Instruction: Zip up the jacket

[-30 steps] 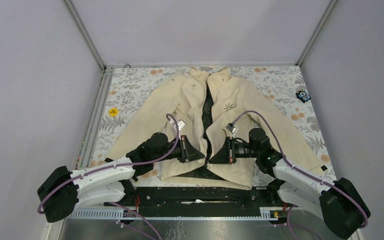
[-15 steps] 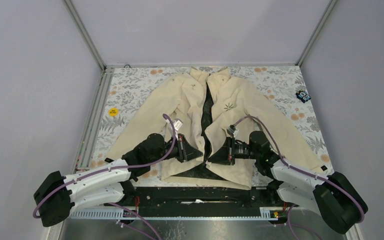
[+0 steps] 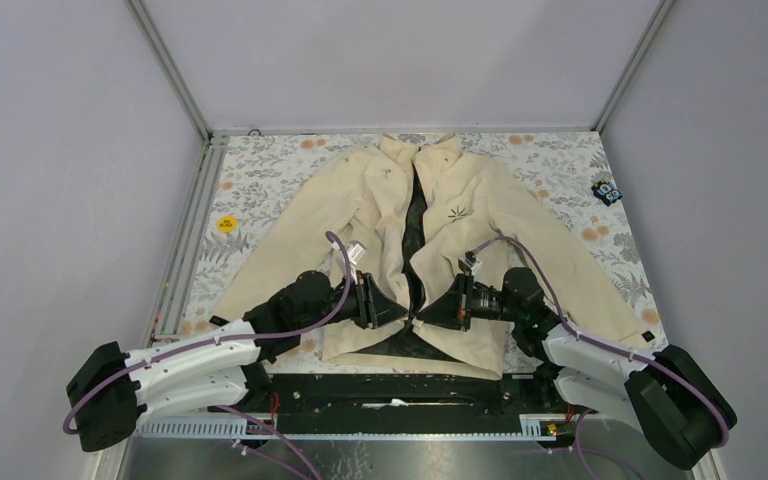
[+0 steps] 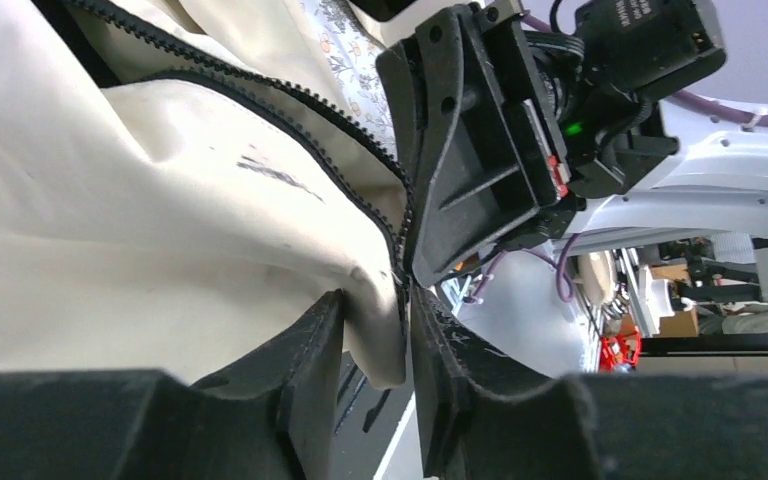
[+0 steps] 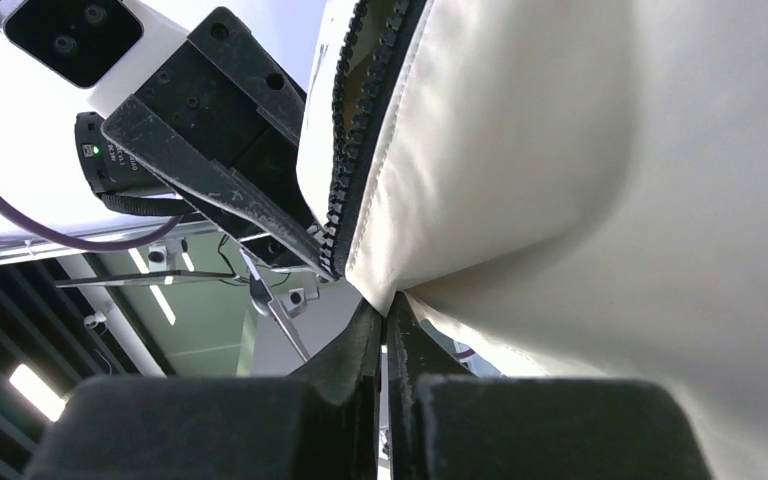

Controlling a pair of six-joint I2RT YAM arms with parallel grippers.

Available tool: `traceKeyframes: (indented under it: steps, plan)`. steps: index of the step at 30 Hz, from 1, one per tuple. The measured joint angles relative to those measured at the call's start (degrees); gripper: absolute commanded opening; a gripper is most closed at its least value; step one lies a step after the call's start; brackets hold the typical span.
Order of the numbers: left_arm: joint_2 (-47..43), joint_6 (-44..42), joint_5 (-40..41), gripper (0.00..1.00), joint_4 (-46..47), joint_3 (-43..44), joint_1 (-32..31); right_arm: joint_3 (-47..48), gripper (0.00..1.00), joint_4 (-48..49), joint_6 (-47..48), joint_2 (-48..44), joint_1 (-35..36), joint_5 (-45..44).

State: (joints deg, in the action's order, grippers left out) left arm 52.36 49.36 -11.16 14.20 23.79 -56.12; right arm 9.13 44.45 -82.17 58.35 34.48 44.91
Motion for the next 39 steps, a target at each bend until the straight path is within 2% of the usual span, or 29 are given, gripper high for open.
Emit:
traceKeyframes:
  steps: [5,13,15,17,18,29,39]
  plan:
    - [-2.47,2.54,-0.61,0.26,-0.11,-0.22,-0.13,0.0,0.0,-0.02,0.72,-0.42,-0.04,-0.55]
    - [-1.7,4.72,-1.18,0.21,2.36,-1.9,-0.13,0.02,0.0,-0.42,1.84,-0.48,-0.04,-0.48]
    - [-0.26,4.74,-1.6,0.14,2.62,-1.88,-0.13,0.02,0.0,-0.42,2.03,-0.48,-0.04,-0.48]
    - [0.83,4.96,-1.9,0.02,2.64,-1.88,-0.13,0.04,0.0,-0.46,2.38,-0.48,-0.04,-0.46]
    - [1.18,4.85,-1.95,0.0,2.6,-1.88,-0.13,0.04,0.0,-0.5,2.45,-0.48,-0.04,-0.46]
    - [1.68,-1.05,-5.62,0.0,2.93,-1.86,-0.04,0.04,0.0,-1.64,2.78,-1.4,-0.04,-0.87]
    - [5.09,-1.29,-9.73,0.0,9.14,-2.84,0.79,-0.02,0.0,-1.53,5.49,-2.36,-1.4,-0.33]
